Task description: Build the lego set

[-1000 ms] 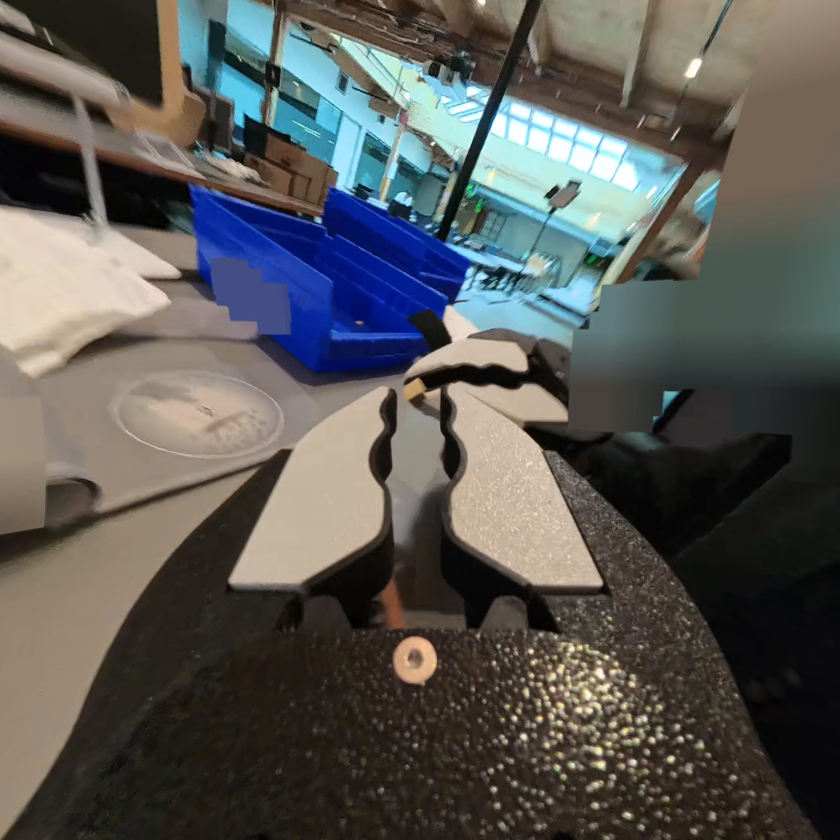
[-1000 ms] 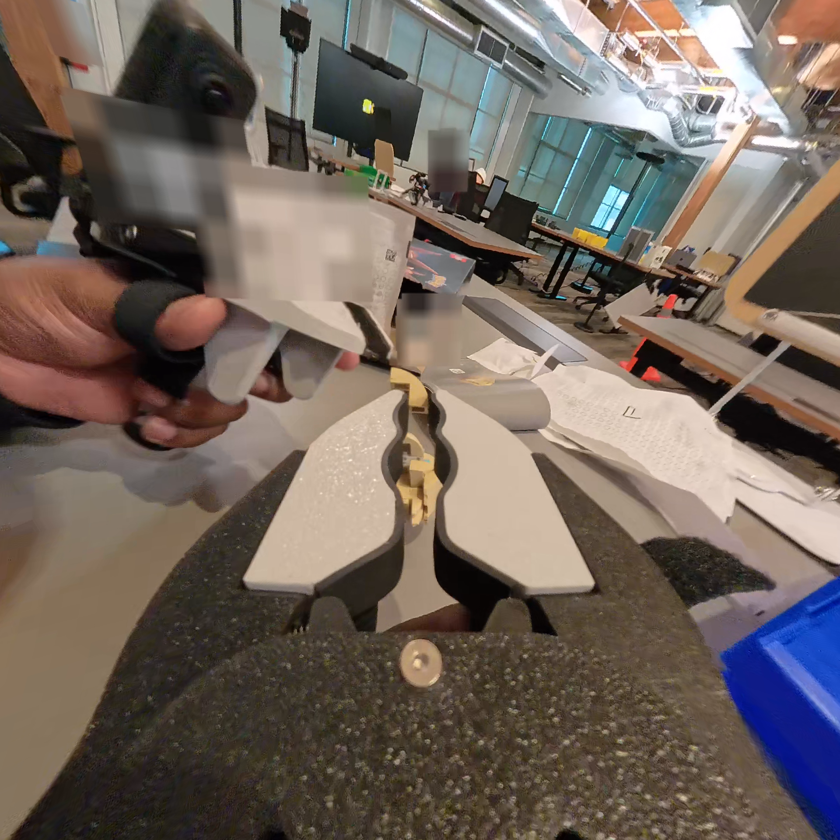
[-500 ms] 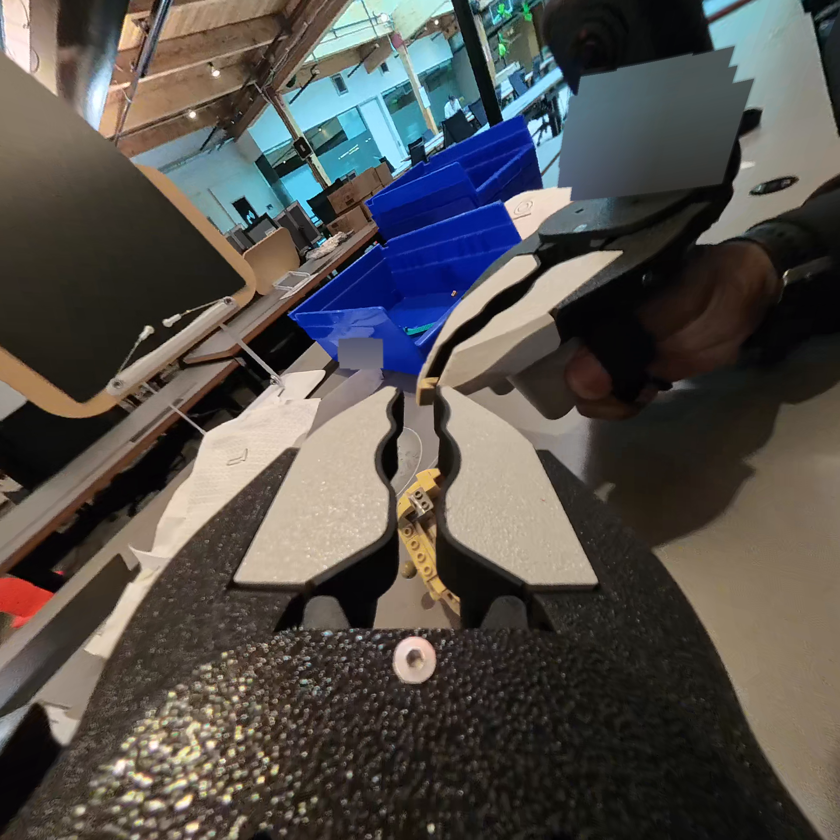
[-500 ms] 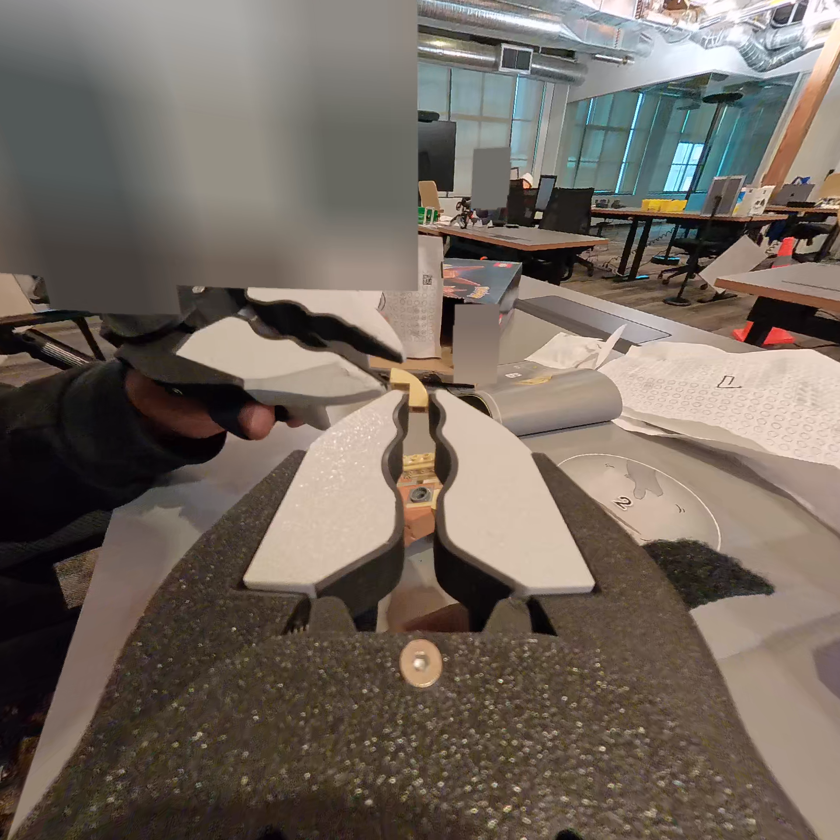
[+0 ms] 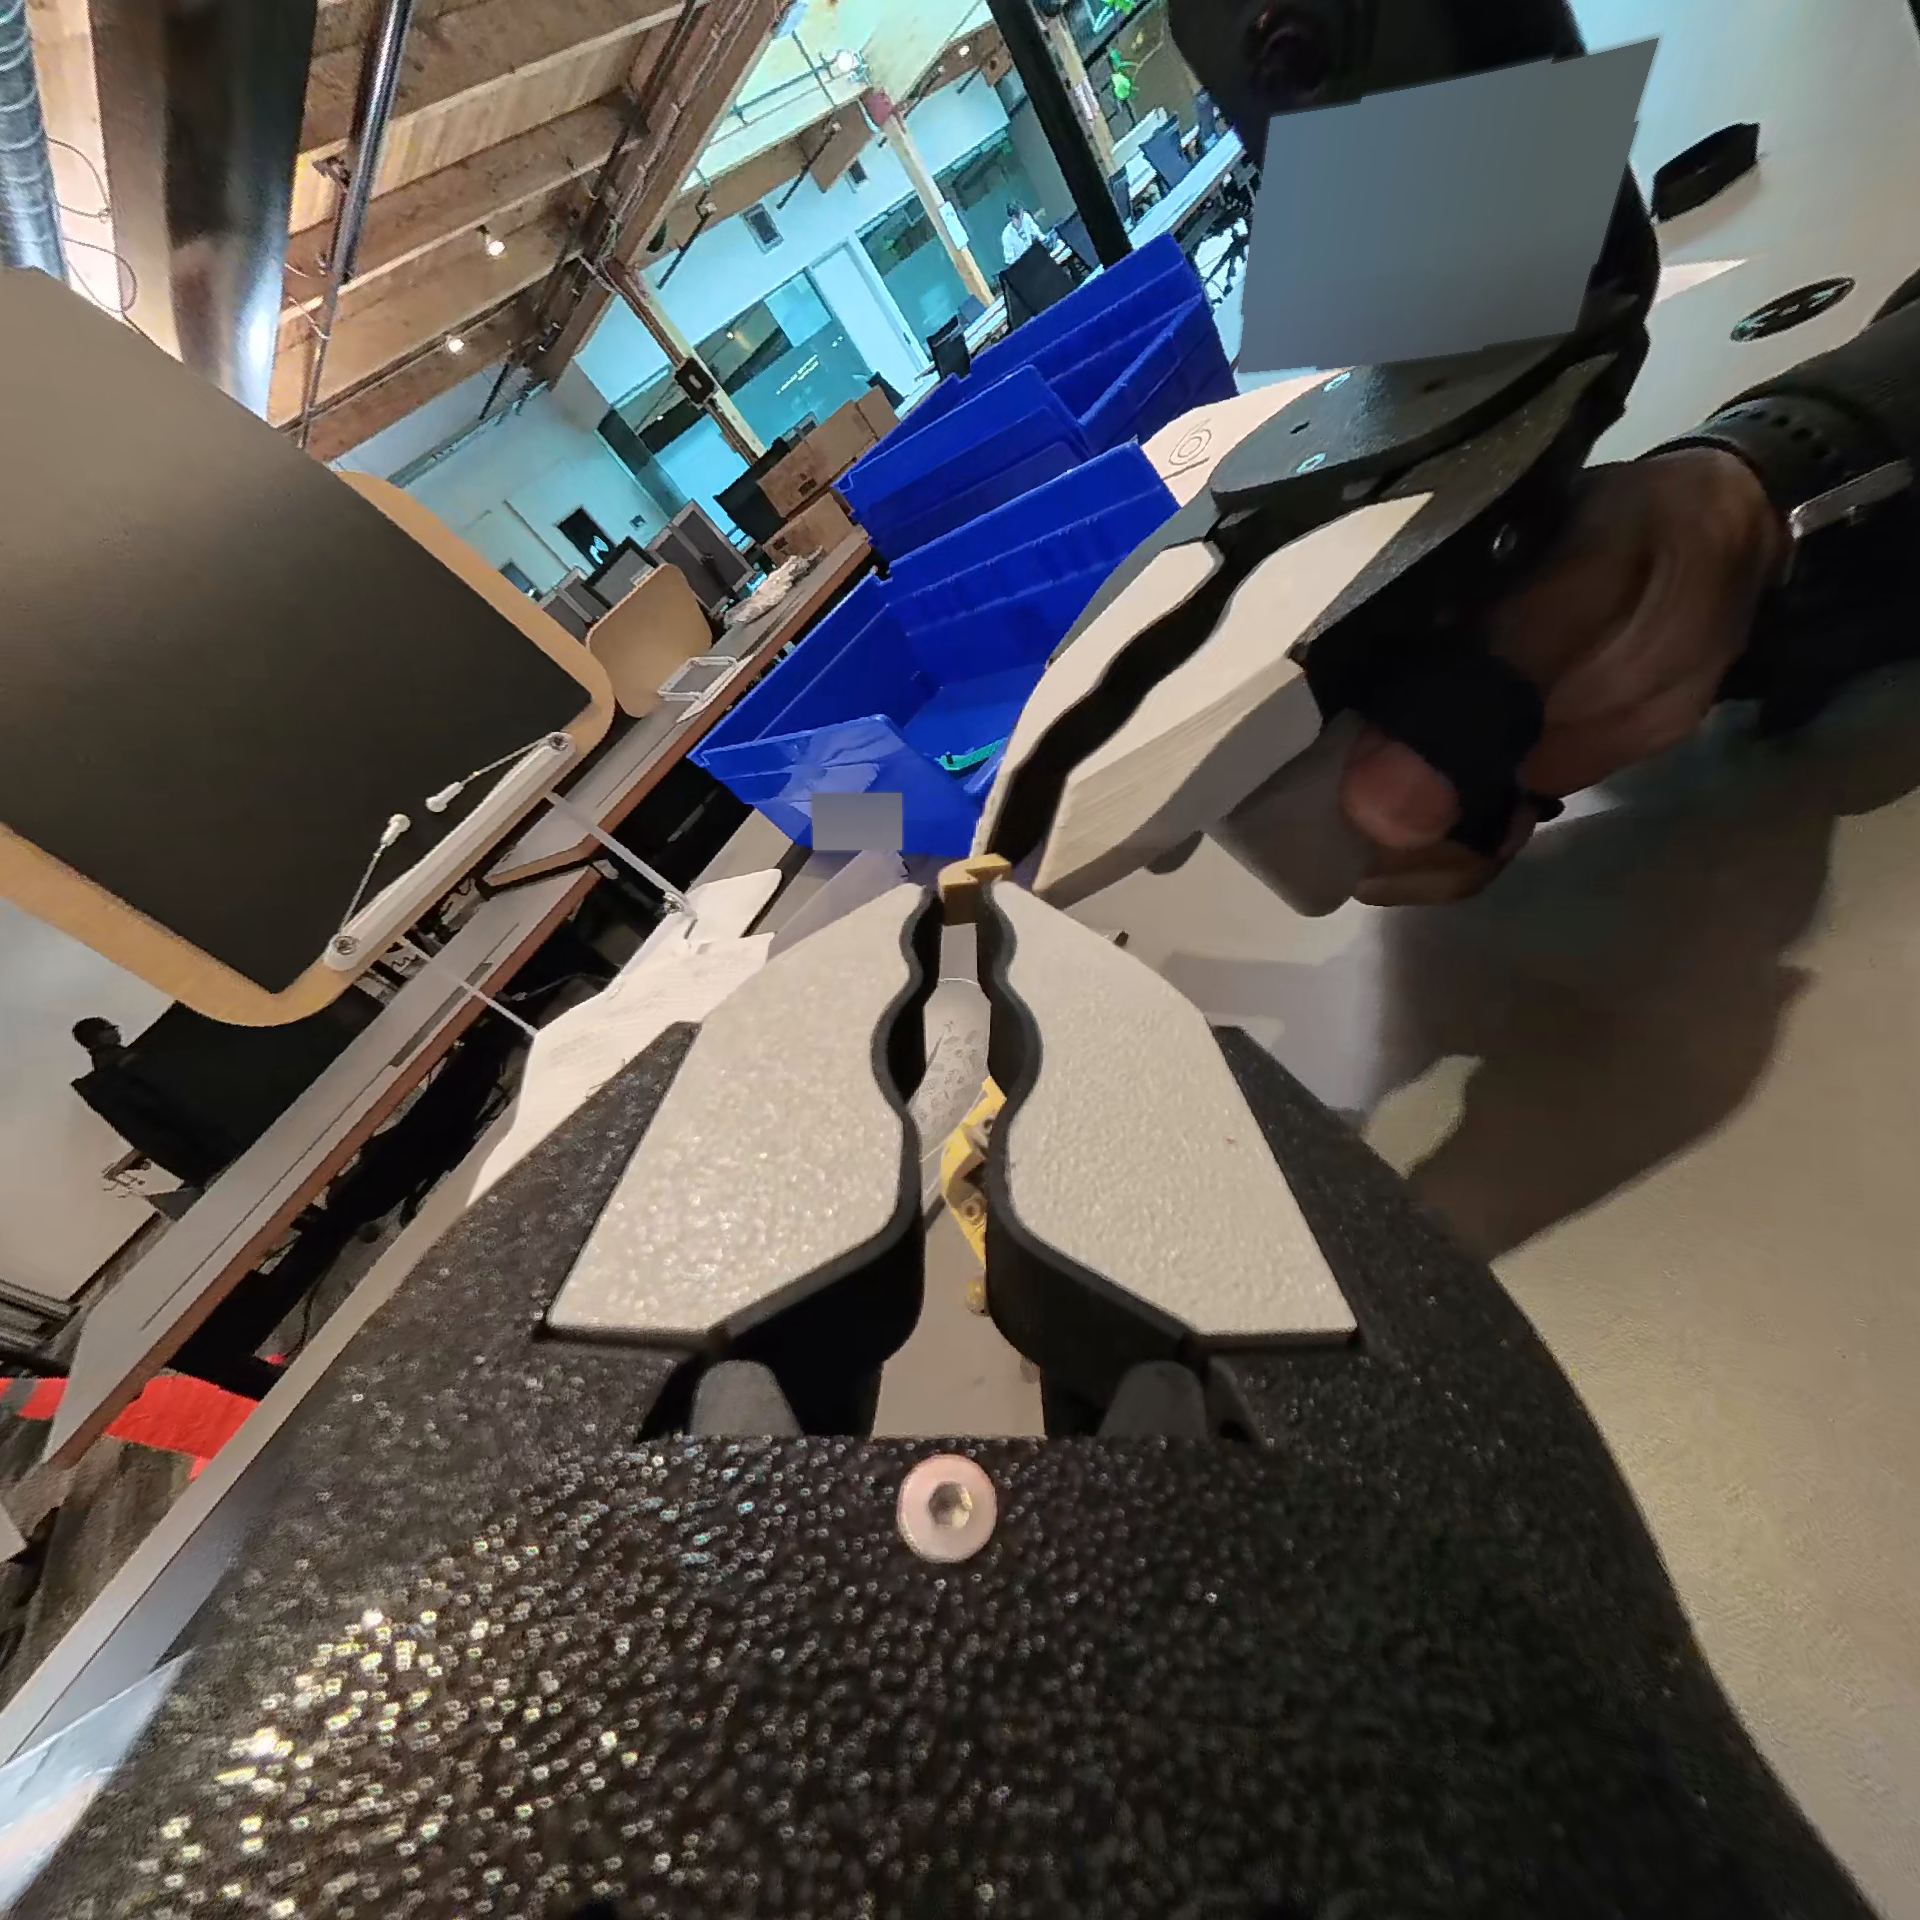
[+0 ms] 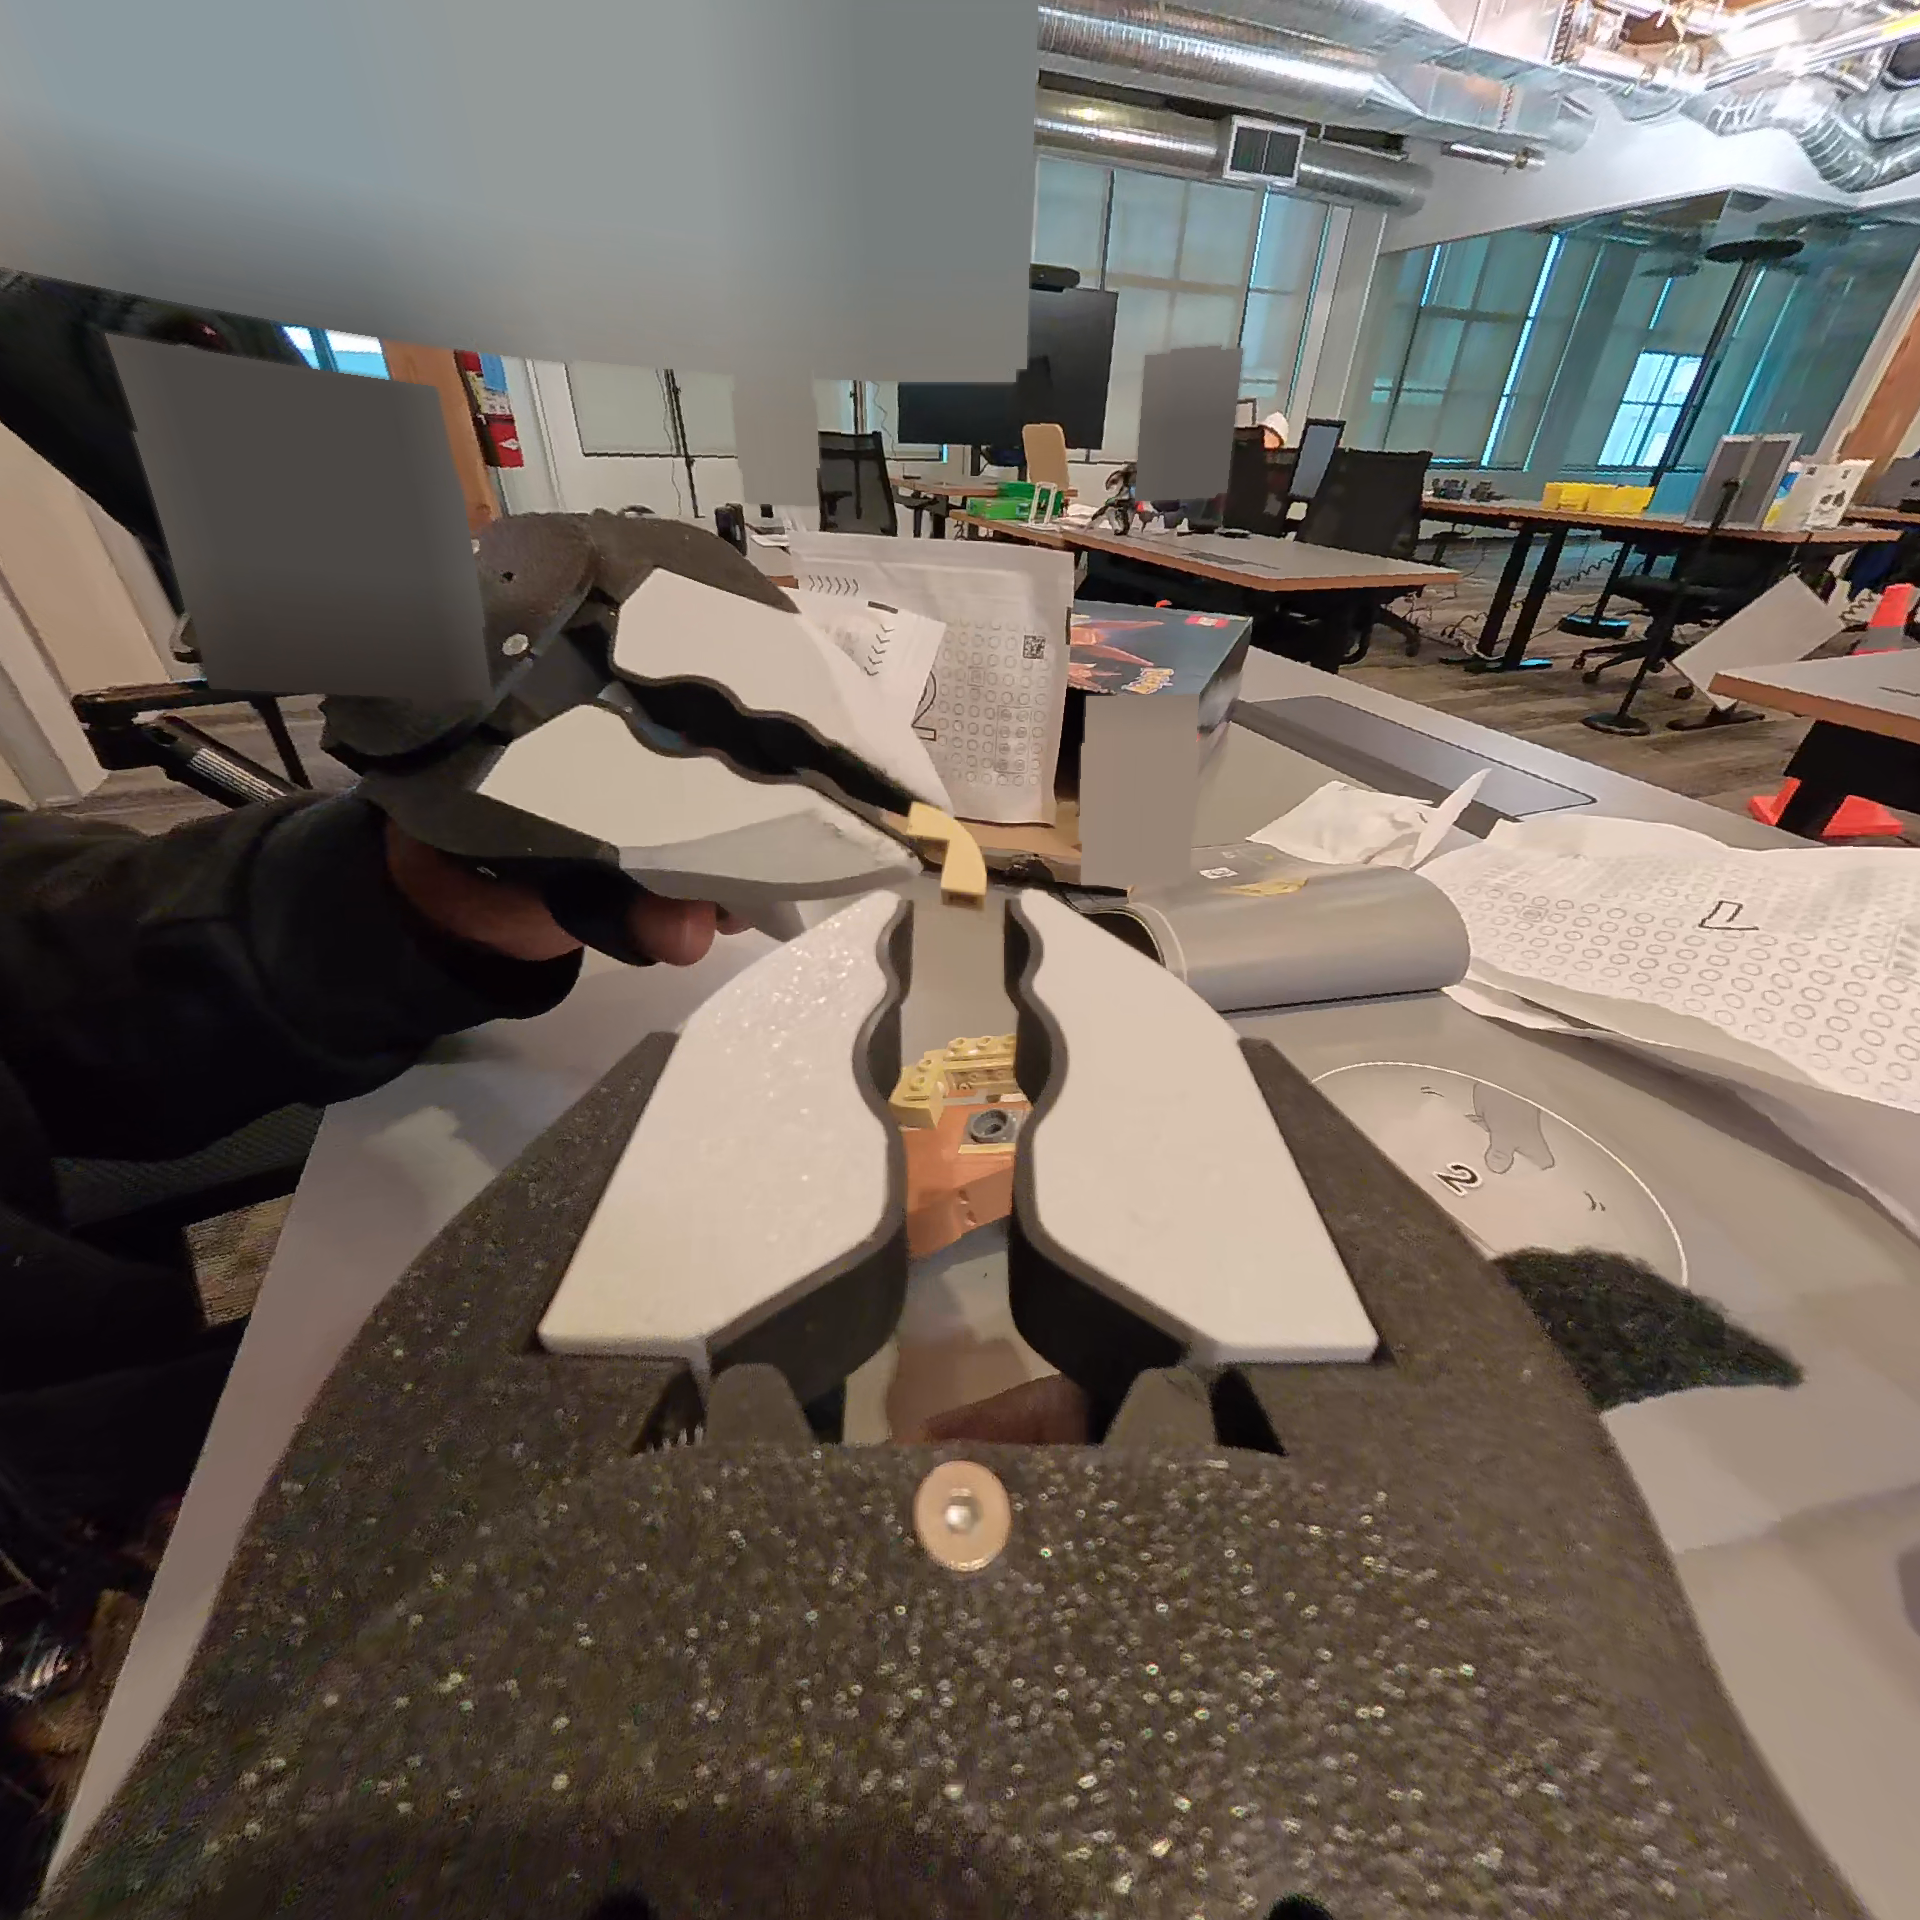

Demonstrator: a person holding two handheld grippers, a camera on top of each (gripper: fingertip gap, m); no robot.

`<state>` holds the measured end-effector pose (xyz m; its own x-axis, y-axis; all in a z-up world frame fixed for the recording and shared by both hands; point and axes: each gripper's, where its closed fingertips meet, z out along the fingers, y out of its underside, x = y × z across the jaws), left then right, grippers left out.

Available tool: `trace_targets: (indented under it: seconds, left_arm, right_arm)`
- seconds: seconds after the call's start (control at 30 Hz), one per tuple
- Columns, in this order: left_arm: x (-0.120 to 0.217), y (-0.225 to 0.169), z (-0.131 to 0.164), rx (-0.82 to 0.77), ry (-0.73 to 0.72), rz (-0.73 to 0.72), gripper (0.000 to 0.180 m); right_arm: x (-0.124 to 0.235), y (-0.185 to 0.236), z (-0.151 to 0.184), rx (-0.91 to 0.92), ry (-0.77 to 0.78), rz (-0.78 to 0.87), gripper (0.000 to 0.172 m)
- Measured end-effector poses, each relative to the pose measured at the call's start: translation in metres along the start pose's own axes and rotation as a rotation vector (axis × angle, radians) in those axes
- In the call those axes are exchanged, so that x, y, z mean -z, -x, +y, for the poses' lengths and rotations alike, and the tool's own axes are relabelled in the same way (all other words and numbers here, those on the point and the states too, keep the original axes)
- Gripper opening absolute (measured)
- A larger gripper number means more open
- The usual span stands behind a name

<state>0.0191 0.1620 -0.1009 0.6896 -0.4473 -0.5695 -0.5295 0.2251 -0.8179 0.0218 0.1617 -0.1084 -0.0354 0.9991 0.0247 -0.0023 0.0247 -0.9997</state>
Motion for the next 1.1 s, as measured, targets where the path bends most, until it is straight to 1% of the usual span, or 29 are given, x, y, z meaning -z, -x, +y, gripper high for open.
trace_targets:
  seconds: [0.1,0.17,0.27,0.57,0.77,0.83,0.9,0.97,1.1]
  left_arm:
    - [0.002,0.000,-0.002,-0.012,-0.016,0.008,0.006]
    - [0.002,-0.003,-0.001,-0.041,-0.010,0.015,0.006]
    - [0.004,-0.005,0.000,-0.084,-0.008,0.020,0.006]
    - [0.003,-0.007,0.006,-0.120,0.019,0.015,0.007]
    - [0.003,-0.007,0.006,-0.113,0.019,0.019,0.006]
    - [0.003,-0.005,0.007,-0.114,0.023,0.003,0.006]
    - [0.005,0.001,0.009,-0.119,0.030,-0.021,0.006]
    - [0.008,0.006,0.015,-0.125,0.050,-0.032,0.006]
    - [0.010,0.012,0.038,-0.151,0.141,-0.049,0.006]
  right_arm:
    - [-0.001,0.002,0.000,-0.008,-0.001,-0.013,0.015]
    - [-0.001,0.002,0.000,0.001,-0.003,-0.007,0.008]
    - [-0.002,0.004,0.002,0.014,0.010,-0.012,0.008]
    - [-0.004,0.007,0.007,0.080,0.041,0.004,0.007]
    - [-0.004,0.007,0.007,0.073,0.042,0.005,0.008]
    - [-0.004,0.005,0.009,0.047,0.060,0.021,0.007]
    - [-0.002,0.000,0.016,-0.002,0.109,0.049,0.011]
    - [0.001,-0.005,0.029,-0.081,0.196,0.083,0.012]
    - [0.008,-0.009,0.079,-0.279,0.475,0.142,0.011]
